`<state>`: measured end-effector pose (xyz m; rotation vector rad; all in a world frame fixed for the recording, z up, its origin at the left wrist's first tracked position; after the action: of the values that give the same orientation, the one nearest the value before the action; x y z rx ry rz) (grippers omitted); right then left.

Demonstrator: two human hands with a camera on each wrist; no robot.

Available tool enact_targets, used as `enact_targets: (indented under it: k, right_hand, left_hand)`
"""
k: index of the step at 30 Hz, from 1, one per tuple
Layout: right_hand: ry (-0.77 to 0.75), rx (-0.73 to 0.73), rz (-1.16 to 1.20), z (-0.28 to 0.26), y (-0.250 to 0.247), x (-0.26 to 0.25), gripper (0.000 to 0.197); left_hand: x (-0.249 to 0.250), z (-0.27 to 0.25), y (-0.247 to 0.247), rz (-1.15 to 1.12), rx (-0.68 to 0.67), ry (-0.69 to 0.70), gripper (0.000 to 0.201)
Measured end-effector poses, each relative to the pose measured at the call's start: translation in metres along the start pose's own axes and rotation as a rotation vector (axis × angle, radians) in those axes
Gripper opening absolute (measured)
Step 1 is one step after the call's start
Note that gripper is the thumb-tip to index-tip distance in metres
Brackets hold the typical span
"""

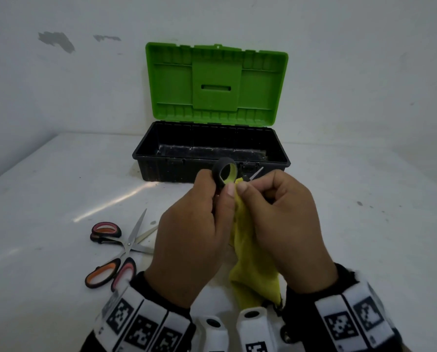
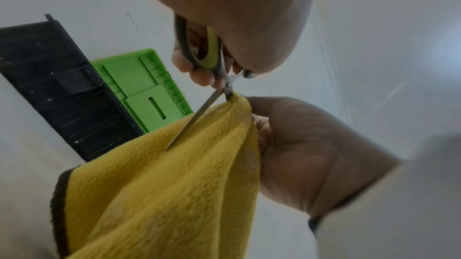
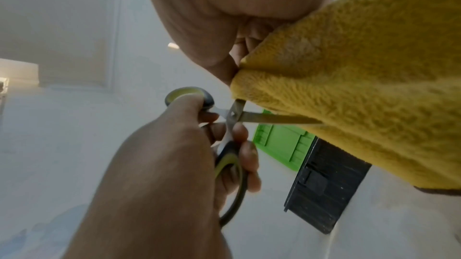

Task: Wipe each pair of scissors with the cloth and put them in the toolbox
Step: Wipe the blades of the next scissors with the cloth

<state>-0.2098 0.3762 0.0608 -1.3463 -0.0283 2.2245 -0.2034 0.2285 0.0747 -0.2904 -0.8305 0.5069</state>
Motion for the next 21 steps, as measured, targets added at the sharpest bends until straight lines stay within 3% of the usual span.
enact_targets:
  k: [5, 9, 12, 16, 18, 21]
  right_hand:
    - [0.096, 0.071, 0.019, 0.019, -0.018, 0.02, 0.018]
    - [0.1, 0.138, -0.024, 0.032, -0.032, 0.029, 0.019]
    - [0.05, 0.178, -0.071, 0.033, -0.045, 0.026, 0.016]
    - [0.002, 0.059, 0.014, 0.015, -0.033, 0.012, 0.009]
    - [-0.006, -0.052, 0.027, 0.004, -0.018, 0.005, 0.008]
    - [-0.029, -0.182, -0.017, -0.008, 0.003, 0.001, 0.008]
  left_hand:
    - [0.006, -0.001, -0.002, 0.072, 0.003, 0.043, 0.021]
    - [-0.003, -0.004, 0.001, -0.005, 0.0, -0.048, 0.024]
    - [-0.021, -0.006, 0.005, -0.241, -0.046, -0.275, 0.027]
    - [-0.06, -0.013, 0.02, -0.625, -0.141, -0.774, 0.033]
    - [-0.065, -0.016, 0.026, -0.702, -0.177, -0.881, 0.033]
    - [-0.064, -0.018, 0.029, -0.714, -0.205, -0.925, 0.03]
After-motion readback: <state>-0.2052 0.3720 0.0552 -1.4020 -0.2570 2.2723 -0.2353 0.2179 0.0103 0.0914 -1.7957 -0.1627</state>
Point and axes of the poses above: each hand's wrist, its own z-axis towards the middle knuckle, its own y-axis out of the palm, x = y × z, the point moved 9 cm from there along z, towards the middle knuckle, and after that the axes turned 6 degrees about -y, right-handed, at the moved point
